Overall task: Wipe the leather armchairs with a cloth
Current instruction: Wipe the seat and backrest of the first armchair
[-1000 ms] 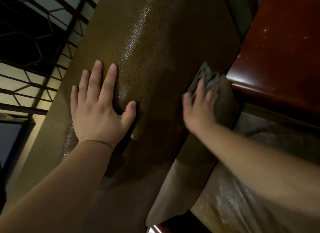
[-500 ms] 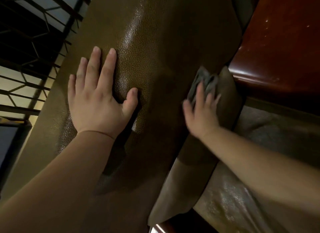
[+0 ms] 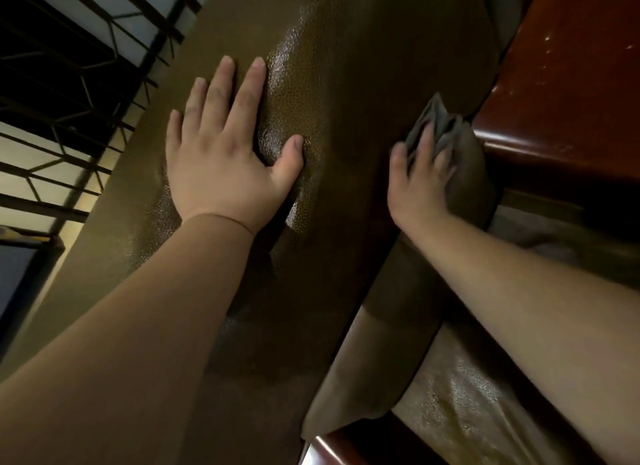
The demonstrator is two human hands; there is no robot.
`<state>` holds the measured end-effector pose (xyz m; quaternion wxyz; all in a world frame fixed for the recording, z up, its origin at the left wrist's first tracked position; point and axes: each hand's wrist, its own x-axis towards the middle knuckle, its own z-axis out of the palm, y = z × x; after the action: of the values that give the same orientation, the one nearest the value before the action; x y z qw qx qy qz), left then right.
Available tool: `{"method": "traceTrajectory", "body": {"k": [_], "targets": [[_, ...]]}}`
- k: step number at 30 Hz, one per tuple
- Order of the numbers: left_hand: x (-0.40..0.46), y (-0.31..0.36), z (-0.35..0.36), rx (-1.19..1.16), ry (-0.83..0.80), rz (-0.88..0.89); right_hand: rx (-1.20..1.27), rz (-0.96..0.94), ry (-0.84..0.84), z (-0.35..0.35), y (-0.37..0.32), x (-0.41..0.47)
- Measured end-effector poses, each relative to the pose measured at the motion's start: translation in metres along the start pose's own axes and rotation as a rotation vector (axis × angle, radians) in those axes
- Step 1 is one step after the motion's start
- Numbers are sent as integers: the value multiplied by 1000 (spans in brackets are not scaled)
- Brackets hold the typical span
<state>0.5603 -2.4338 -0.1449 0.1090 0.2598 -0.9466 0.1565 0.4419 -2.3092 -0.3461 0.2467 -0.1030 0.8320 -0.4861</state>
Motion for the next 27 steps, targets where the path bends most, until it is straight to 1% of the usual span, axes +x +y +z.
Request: {"method": "traceTrajectory", "body": {"k": [1,2,4,6,7,8,9,10,11,13,15,16,17,18,19,21,22,23,24,25,26,27], "targets": [[0,1,2,1,-4,4,33,56,10,1,-10,-1],[1,1,3,2,-13,6,57,64,3,8,-16,-14],[1,-1,-1,4,-32,6,53,-58,-68,28,-24,-77],[0,-4,-9,-13,-63,-7,1,-210,-256,43,-25,-169],[-3,-4,-13,-40,-80,-22,-74,-290,-367,48,-26,-213],[-7,-4,-19,-65,-98,-38,-142,-363,-432,50,-30,-249],[-14,-6,-24,-73,-126,-38,-185,-414,-422,52,-34,-271],[-25,-9,-31,-56,-171,-18,-206,-441,-365,59,-34,-276],[-39,-18,-38,-32,-227,10,-210,-427,-307,63,-35,-265],[-76,-47,-54,-13,-305,46,-177,-351,-169,65,-41,-209],[-115,-76,-64,-32,-316,54,-56,-178,-39,49,-51,-142],[-129,-85,-64,-29,-304,64,1,-93,-14,45,-56,-124],[-139,-91,-61,-18,-283,73,55,-55,-15,45,-61,-120],[-145,-92,-55,-9,-250,75,85,-104,3,51,-66,-134],[-147,-91,-50,-1,-214,72,69,-221,30,63,-67,-161],[-147,-87,-45,9,-153,69,17,-507,-20,92,-56,-236],[-147,-87,-42,15,-134,73,-23,-601,-52,101,-45,-265],[-148,-88,-41,18,-120,78,-77,-650,-74,104,-35,-278],[-149,-90,-40,17,-108,84,-98,-676,-85,101,-33,-270],[-148,-91,-39,14,-94,89,-90,-690,-54,92,-41,-249],[-147,-91,-39,12,-83,92,-58,-689,30,82,-56,-222],[-146,-91,-38,13,-73,91,-18,-659,151,69,-76,-192]]}}
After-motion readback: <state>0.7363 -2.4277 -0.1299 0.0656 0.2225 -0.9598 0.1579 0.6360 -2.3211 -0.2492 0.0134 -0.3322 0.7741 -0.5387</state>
